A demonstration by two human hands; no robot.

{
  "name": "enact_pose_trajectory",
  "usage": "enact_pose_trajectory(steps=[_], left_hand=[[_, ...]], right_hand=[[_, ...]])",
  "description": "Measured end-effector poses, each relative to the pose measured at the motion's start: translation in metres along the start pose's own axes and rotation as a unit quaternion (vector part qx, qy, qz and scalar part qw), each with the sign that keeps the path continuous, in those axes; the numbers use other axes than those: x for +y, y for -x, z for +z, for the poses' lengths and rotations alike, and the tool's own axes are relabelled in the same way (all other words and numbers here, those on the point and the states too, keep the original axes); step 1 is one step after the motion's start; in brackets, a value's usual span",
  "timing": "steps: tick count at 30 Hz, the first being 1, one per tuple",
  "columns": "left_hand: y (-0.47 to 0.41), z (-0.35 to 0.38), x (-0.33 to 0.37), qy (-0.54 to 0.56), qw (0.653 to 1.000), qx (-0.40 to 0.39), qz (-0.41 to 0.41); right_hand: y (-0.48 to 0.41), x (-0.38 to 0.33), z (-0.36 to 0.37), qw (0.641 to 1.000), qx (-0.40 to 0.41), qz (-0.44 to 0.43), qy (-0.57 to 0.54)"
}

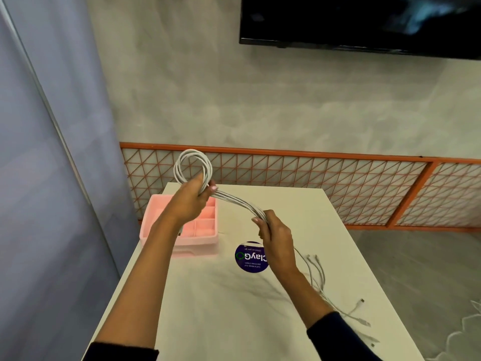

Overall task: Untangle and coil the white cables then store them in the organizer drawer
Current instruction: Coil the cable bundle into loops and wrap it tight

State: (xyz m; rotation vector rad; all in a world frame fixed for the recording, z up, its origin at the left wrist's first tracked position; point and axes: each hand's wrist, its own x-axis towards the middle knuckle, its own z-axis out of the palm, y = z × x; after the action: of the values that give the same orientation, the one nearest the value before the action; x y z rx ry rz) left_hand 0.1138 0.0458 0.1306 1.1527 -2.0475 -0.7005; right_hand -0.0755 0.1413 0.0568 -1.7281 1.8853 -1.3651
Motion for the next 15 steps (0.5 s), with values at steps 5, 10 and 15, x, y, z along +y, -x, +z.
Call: enact_pose_trajectory(steps=[5,10,15], left_hand=[[0.008,-0.005,-0.017,-0.004,1.000,0.016,0.019],[0.020,0.008,-0.016,-0.054,0.998,-0.007,0.029],[0.024,0.019,-0.009,-0.180,0.982,-0.050,0.000]], right_hand=[[-0.019,-0.018,-0.016,0.990,-0.128,0.043,-0.049],[-0.041,-0.030,-0.038,0.963,-0.243,0.111,0.040],[-0.049,-0.041,-0.050,0.932,-0.307,0.166,0.099]])
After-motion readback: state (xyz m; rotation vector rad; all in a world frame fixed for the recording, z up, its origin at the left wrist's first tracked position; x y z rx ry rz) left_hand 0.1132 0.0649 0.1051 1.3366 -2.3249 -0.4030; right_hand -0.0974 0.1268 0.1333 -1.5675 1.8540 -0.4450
